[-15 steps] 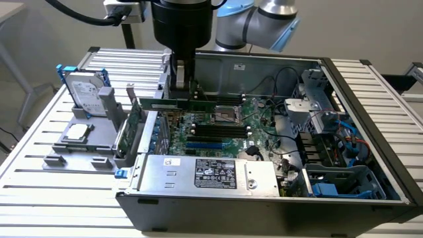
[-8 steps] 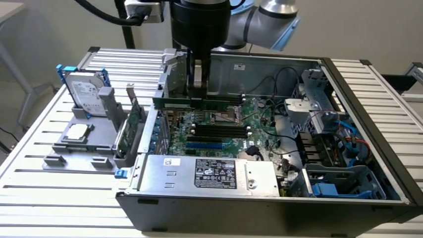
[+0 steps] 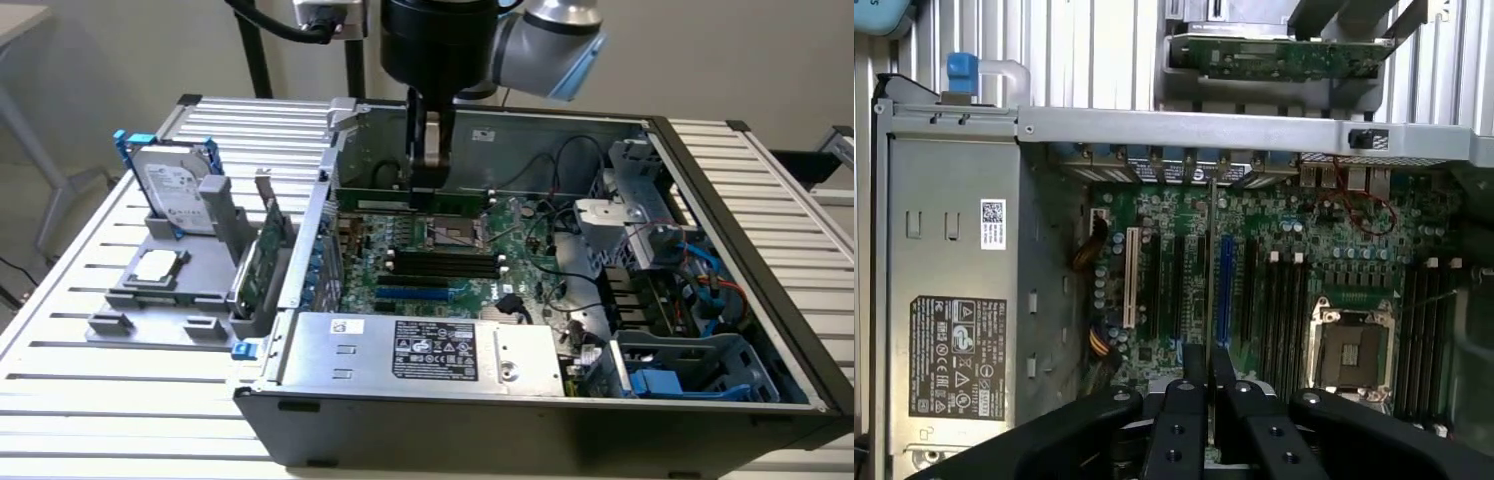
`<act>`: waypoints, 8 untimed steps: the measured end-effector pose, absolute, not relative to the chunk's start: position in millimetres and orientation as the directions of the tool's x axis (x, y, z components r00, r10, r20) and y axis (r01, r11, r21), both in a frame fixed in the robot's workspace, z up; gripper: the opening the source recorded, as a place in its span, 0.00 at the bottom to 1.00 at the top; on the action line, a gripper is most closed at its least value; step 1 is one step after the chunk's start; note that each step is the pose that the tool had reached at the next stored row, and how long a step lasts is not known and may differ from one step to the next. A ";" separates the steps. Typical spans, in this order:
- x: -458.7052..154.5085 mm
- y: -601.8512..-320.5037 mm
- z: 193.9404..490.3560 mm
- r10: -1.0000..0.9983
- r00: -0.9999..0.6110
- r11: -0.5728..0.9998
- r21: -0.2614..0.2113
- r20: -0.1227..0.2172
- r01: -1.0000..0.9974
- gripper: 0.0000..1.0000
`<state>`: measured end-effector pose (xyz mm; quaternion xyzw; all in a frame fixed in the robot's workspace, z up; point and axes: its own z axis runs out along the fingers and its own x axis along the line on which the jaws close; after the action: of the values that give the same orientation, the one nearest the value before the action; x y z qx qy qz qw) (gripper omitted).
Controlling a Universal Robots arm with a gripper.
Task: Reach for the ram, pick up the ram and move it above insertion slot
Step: 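Pick up the ram and move it above insertion slot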
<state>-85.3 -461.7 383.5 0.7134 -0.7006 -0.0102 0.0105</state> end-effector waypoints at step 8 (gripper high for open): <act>-68.8 -440.5 383.5 -1.000 0.018 -0.018 0.029 0.000 -0.999 0.13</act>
<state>-68.8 -440.5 383.5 0.7134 -0.7006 -0.0102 0.0105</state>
